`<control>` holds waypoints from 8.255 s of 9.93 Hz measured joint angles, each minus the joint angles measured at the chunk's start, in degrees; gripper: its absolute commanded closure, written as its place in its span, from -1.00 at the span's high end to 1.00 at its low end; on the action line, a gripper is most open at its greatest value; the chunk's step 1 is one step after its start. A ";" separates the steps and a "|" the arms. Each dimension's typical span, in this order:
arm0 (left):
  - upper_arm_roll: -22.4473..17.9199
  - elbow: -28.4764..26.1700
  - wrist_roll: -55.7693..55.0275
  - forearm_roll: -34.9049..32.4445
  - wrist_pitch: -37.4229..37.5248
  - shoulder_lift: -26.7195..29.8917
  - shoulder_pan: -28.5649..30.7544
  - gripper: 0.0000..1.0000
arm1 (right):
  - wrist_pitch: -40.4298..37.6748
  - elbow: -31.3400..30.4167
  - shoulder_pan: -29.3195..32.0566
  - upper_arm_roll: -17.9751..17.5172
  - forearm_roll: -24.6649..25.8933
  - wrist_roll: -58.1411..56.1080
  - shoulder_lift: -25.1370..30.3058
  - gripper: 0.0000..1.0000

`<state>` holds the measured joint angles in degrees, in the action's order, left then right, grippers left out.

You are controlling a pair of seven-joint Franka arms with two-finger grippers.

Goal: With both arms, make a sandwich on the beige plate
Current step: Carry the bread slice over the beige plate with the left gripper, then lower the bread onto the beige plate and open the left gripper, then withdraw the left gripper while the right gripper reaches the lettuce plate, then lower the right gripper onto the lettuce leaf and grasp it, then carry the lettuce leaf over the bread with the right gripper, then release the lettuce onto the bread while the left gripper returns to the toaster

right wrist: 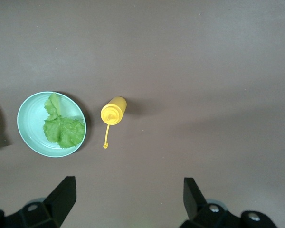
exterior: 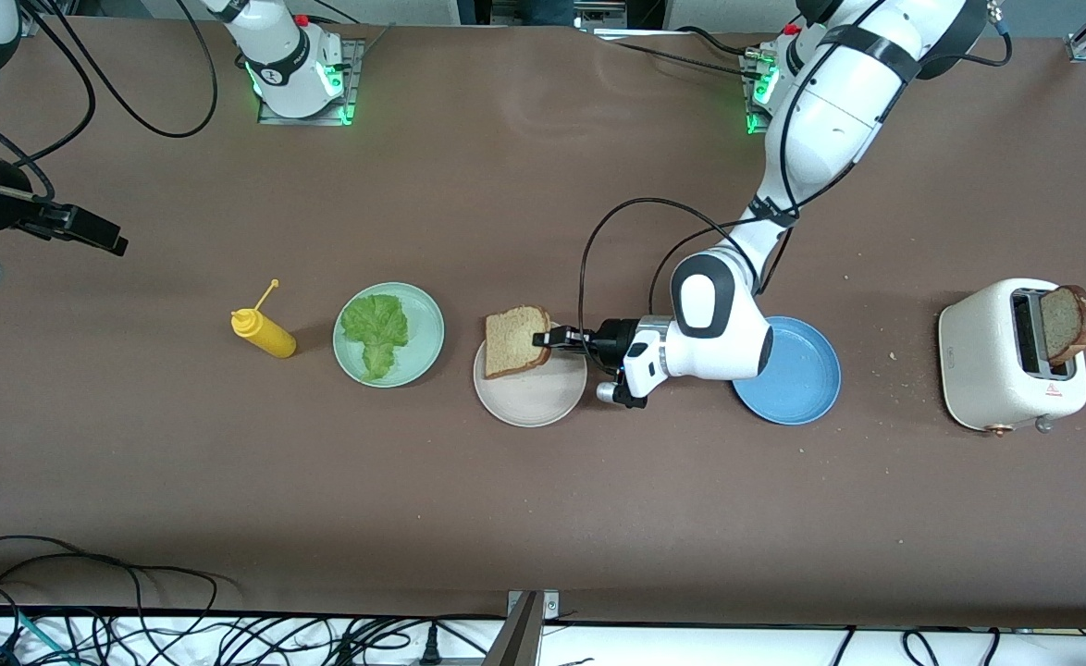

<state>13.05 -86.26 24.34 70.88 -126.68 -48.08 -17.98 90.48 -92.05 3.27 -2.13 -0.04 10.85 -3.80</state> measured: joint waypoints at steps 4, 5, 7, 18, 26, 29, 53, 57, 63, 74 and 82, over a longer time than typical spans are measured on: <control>-0.60 0.86 0.08 0.00 -0.50 0.00 0.21 1.00 | 0.00 0.00 0.00 0.04 0.00 -0.01 0.00 1.00; -0.88 1.41 0.08 0.00 -0.53 0.05 0.34 1.00 | 0.00 0.00 0.00 0.04 0.00 -0.01 0.00 1.00; -1.42 3.19 0.18 -0.76 -0.54 0.20 1.00 1.00 | 0.00 0.00 0.00 0.04 0.00 -0.03 0.00 1.00; -10.57 4.90 -11.91 -49.51 0.36 7.62 4.62 1.00 | 0.92 -0.72 -1.71 -1.29 -0.69 -0.18 -0.87 1.00; -11.91 5.01 -12.39 -66.07 9.08 13.03 10.80 1.00 | 6.01 -2.86 -12.88 -1.72 -4.43 -0.19 -9.38 1.00; -11.89 5.00 -12.38 -66.17 9.46 13.63 12.05 1.00 | 16.18 -6.66 -16.11 -1.74 -4.45 -0.15 -12.39 1.00; -12.02 4.63 -15.04 -74.32 19.69 23.76 21.13 1.00 | 42.53 -9.48 -19.82 -1.47 -4.12 11.44 -28.71 -1.00; -11.99 2.82 -13.24 -74.43 20.05 24.53 22.01 1.00 | 42.83 -3.57 -21.37 -1.60 -4.24 27.86 -28.72 -1.00; -11.71 2.14 -12.86 -74.43 19.49 24.51 22.65 1.00 | 42.52 8.79 -27.43 -1.66 -7.24 48.97 -35.76 -1.00; -11.66 2.15 -10.61 -74.43 17.78 24.46 24.13 1.00 | 40.94 20.38 -34.38 -2.43 -10.55 66.71 -47.00 -1.00; -11.66 2.15 -8.29 -73.30 17.14 24.46 26.04 1.00 | 39.20 19.46 -35.53 -2.61 -11.93 68.49 -47.45 1.00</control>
<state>1.39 -84.11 16.05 -2.42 -109.55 -23.62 8.06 129.68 -72.59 -32.26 -4.73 -11.97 79.34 -51.25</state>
